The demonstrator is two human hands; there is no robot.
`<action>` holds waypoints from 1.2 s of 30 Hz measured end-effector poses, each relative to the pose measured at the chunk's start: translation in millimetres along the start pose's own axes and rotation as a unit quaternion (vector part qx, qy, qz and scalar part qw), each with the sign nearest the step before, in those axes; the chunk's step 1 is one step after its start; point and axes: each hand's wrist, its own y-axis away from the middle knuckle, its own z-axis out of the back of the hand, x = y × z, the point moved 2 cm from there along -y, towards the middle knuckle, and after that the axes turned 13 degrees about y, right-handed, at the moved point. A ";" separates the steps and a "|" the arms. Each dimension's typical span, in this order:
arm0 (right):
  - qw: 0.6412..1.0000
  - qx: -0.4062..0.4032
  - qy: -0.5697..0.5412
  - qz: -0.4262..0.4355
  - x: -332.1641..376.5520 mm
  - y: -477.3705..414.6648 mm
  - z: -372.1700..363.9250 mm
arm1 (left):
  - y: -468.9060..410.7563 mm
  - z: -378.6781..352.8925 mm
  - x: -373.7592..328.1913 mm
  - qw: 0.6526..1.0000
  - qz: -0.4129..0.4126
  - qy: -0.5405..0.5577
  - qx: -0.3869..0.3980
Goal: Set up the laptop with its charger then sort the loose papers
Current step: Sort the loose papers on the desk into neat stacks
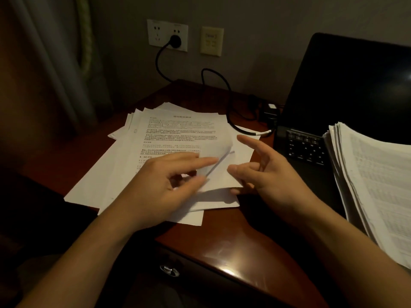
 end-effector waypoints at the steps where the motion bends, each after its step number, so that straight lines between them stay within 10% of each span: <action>1: 1.000 -0.004 -0.015 0.009 0.5 0.1 -0.7 | 0.1 -0.7 1.0 1.000 0.001 -0.009 0.000; 8: 0.976 -0.028 -0.201 -0.082 -5.2 -8.0 -0.4 | -1.3 7.2 6.0 0.993 0.054 0.073 -0.081; 16: 0.983 -0.034 -0.139 -0.113 -8.6 -6.3 10.7 | -4.7 -2.8 -5.9 0.977 0.132 0.154 0.060; 23: 0.996 -0.034 0.019 -0.086 -2.5 -3.1 19.1 | -22.7 17.7 27.4 0.947 0.211 0.191 -0.152; 36: 0.993 -0.022 0.118 0.010 8.9 9.0 27.6 | -34.5 32.6 10.8 0.892 0.248 0.233 -0.296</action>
